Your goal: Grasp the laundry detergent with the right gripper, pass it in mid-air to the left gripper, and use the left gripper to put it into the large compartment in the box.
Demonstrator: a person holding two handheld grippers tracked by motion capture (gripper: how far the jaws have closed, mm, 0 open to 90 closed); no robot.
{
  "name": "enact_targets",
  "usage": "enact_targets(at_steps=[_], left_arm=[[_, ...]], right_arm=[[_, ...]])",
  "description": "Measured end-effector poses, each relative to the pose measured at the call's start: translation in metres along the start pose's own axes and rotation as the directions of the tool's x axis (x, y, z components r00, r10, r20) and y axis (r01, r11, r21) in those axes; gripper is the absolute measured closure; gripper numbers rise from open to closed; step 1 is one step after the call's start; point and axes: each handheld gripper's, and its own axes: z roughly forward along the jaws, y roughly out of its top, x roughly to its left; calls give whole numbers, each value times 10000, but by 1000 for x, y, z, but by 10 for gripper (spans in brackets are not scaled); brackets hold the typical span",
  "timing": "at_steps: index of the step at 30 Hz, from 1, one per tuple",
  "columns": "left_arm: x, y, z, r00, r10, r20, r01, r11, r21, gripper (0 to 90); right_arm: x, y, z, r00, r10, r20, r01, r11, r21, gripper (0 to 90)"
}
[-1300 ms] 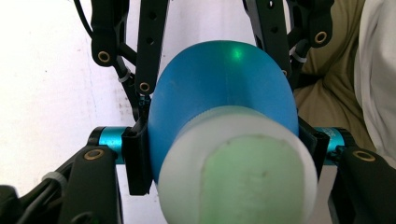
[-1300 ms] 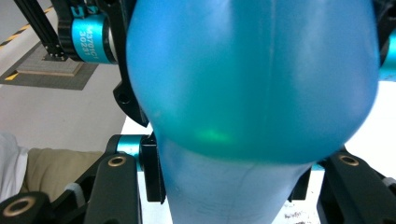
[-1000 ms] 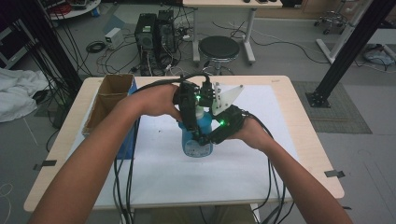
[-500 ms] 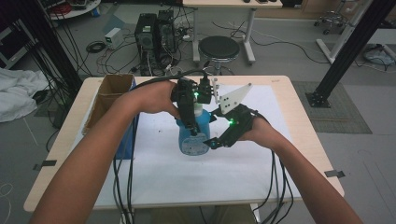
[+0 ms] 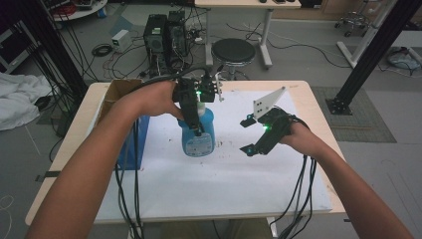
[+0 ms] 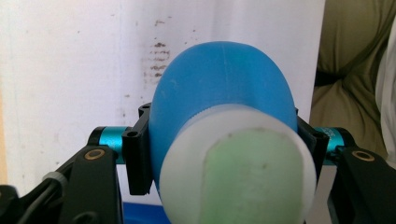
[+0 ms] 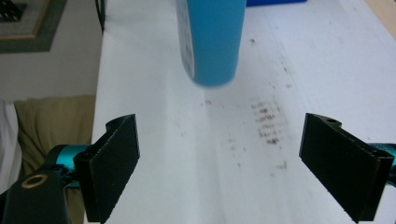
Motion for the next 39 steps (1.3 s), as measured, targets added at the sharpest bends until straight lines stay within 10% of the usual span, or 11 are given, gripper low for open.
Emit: enact_targets(at_steps=[12,20,39], left_arm=[[15,-16,-7,9959,-861,-271,864,9962,100,380],[23,-25,-22,9895,-1354,-503,1359,9907,68,380],[34,-61,-71,9637,-2549,-790,2526,9668,-381,380]], right_arm=[[-14,-21,-29,9854,992,1387,-1280,9676,2177,6],[-25,-37,-59,9656,1628,2026,-2113,9456,2472,8],[-39,-49,-70,9717,1899,1403,-2292,9015,3671,12]])
